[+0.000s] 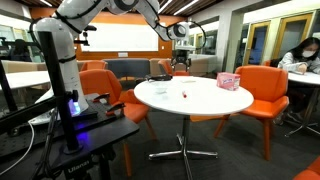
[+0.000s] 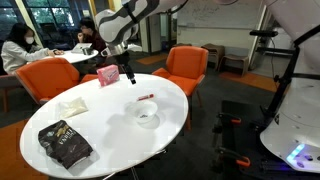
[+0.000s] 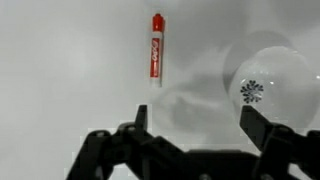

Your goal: Get the marker from the white bowl and put it on the table

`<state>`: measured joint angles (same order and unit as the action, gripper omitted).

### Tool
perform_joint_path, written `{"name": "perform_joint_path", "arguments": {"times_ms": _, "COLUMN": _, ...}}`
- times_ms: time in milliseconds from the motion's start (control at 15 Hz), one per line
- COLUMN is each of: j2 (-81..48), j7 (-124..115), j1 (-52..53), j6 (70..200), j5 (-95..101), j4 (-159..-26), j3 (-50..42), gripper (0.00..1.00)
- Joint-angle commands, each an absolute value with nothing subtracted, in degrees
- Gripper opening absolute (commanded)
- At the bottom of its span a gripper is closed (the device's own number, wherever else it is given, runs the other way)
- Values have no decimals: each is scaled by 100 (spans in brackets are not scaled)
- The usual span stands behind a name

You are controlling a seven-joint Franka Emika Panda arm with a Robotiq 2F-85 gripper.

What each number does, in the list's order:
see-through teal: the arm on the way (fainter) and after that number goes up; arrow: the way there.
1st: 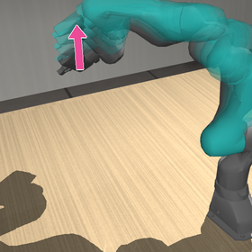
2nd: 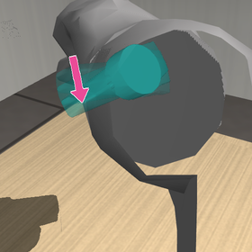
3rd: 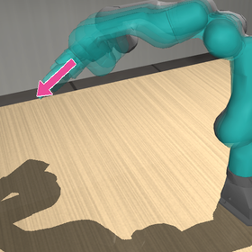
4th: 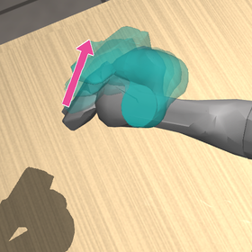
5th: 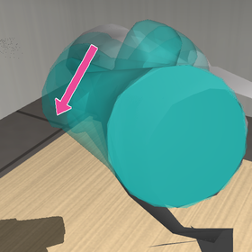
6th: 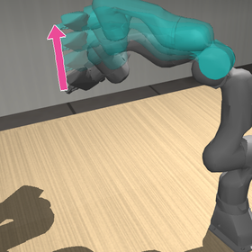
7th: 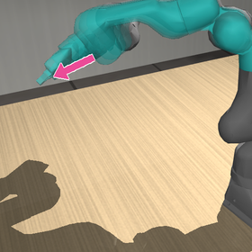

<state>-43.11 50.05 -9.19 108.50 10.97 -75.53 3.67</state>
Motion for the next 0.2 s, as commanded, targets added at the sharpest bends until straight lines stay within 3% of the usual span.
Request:
{"name": "perform_joint_path", "arguments": {"times_ms": 0, "j2": -3559, "j7": 5215, "j1": -965, "j6": 10805, "j5": 931, "j4": -8372, "j3": 483, "gripper": 100}}
{"name": "perform_joint_path", "arguments": {"times_ms": 133, "j2": -3303, "j7": 5144, "j1": -943, "j6": 10860, "j5": 938, "j4": -8636, "j3": 460, "gripper": 100}}
